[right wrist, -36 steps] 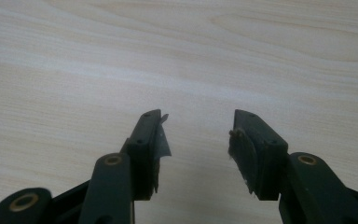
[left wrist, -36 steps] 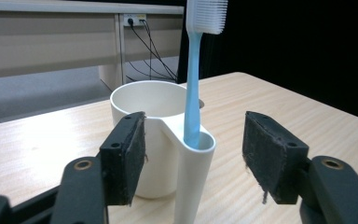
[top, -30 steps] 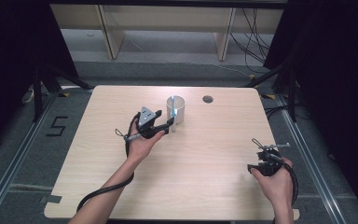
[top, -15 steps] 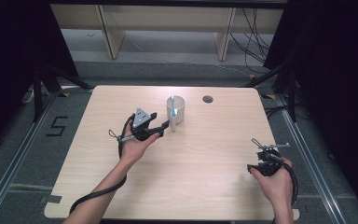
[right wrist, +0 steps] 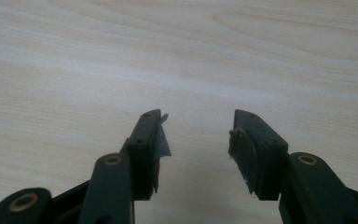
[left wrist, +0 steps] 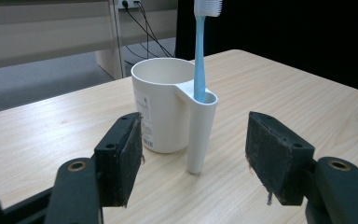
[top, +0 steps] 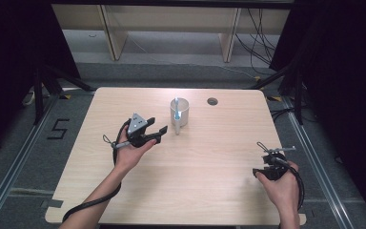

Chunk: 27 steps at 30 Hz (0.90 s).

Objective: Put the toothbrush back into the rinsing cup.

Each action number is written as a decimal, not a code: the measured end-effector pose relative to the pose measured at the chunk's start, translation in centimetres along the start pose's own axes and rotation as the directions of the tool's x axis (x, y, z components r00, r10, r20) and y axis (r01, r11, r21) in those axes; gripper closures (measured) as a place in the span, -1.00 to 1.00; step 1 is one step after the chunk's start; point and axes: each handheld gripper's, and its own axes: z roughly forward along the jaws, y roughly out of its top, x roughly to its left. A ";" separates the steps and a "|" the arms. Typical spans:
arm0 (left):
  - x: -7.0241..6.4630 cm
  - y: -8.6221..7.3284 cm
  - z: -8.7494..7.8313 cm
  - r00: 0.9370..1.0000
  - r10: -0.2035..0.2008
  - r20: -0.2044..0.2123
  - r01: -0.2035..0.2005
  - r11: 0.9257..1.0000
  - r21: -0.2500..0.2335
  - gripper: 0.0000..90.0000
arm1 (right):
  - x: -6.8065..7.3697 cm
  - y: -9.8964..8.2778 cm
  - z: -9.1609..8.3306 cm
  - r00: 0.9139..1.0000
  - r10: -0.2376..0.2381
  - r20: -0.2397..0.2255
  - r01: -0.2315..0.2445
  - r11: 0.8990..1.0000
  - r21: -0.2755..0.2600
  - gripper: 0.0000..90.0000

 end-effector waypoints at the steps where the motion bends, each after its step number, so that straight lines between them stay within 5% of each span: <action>1: 0.1 0.0 -0.2 1.000 0.004 0.000 -0.004 1.000 -0.001 -0.19 | 0.0 0.0 0.0 1.000 0.001 0.001 -0.001 1.000 0.000 0.19; 7: 0.6 -0.4 -1.2 1.000 0.004 -0.007 -0.004 1.000 -0.009 -0.19 | -0.1 0.0 0.1 1.000 -0.011 0.000 0.011 1.000 -0.004 0.19; 9: 0.7 -0.5 -1.5 1.000 0.004 -0.014 -0.004 1.000 -0.001 -0.18 | 0.3 -0.1 -0.1 0.999 0.038 -0.005 -0.038 0.999 0.009 0.19; 11: 0.8 -0.5 -1.8 1.000 0.008 -0.017 -0.008 1.000 -0.002 -0.18 | 0.0 0.0 0.0 1.000 -0.013 -0.019 0.014 1.000 0.006 0.19; 27: 1.4 -1.5 -4.0 0.999 0.015 -0.029 -0.014 1.000 0.001 -0.18 | 0.1 0.0 0.0 1.000 0.000 -0.007 0.000 1.000 -0.003 0.19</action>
